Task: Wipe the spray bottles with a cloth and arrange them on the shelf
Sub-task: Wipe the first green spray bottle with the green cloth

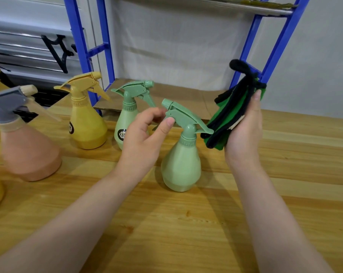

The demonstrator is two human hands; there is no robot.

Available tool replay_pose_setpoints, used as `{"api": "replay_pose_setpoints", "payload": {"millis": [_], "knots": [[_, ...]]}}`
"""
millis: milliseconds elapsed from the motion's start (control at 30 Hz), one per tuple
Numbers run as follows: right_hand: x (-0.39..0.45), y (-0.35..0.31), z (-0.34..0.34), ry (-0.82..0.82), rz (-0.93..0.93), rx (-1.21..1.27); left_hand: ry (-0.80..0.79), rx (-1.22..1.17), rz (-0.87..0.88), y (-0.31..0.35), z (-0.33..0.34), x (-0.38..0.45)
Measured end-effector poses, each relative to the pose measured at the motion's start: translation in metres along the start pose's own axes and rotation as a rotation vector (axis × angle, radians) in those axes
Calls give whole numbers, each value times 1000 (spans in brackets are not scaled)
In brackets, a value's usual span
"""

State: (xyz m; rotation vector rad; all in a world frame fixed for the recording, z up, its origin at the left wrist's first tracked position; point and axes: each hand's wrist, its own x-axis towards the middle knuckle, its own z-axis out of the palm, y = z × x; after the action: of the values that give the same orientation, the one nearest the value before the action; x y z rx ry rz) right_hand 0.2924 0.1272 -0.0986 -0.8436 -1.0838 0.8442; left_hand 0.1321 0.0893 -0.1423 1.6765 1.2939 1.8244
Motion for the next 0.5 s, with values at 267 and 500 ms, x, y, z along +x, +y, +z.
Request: {"api": "replay_pose_setpoints", "payload": {"millis": [267, 500], "knots": [[-5, -7, -1, 23, -110, 26, 85, 97, 58, 2, 0, -2], [-7, 0, 3, -130, -223, -117, 68, 44, 61, 0, 1, -2]]}}
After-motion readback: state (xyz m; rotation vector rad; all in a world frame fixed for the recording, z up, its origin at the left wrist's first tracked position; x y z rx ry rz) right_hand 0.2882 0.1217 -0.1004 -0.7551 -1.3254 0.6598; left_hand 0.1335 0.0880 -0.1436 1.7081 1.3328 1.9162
